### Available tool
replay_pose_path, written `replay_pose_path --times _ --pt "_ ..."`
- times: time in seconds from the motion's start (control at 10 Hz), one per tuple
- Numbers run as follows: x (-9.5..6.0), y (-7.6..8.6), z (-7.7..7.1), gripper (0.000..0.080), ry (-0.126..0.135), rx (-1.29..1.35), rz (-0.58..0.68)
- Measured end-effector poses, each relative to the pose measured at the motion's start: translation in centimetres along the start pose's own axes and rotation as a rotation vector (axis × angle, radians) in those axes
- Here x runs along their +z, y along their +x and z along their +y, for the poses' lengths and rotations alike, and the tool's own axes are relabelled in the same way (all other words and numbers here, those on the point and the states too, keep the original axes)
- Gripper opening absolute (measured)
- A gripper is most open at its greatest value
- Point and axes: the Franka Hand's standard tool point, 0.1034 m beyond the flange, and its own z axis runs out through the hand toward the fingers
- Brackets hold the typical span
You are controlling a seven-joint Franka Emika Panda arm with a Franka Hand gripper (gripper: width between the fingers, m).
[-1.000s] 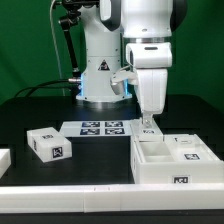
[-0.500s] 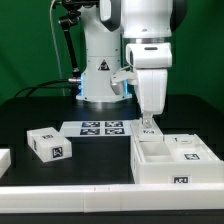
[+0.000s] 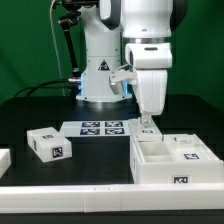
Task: Assemble cabinet
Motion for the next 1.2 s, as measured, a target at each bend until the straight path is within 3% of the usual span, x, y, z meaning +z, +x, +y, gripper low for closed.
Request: replay_pose_path --times 0.2,1.0,1.2 --pt "-0.04 -0.12 -0.01 0.0068 0.012 -0.006 -0.006" --pt "-0.08 0.10 0.01 0.0069 0.008 -0.006 -0.005" --pt "-0.24 0.14 0.06 0.0069 0.028 -0.008 -0.014"
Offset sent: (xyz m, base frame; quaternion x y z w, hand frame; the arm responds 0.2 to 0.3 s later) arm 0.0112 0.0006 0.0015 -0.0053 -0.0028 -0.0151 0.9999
